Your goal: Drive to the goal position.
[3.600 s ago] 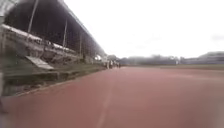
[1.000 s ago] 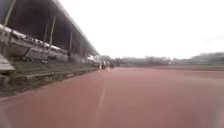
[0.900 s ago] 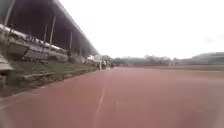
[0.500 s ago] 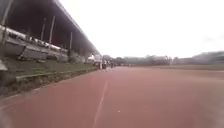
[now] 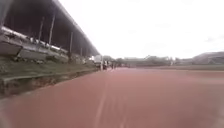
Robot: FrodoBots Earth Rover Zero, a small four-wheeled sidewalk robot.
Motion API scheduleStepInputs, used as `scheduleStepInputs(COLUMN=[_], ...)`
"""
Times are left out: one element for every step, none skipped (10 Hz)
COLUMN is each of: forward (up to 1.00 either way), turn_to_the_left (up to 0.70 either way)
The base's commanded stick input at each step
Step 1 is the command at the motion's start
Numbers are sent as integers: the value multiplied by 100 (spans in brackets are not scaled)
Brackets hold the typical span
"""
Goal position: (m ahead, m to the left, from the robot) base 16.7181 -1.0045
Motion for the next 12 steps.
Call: scheduleStepInputs(forward=[70,70,70,70,70,70,70,70,70,70,70,70], turn_to_the_left=[1,1,1,1,1,1,1,1,1,1,1,1])
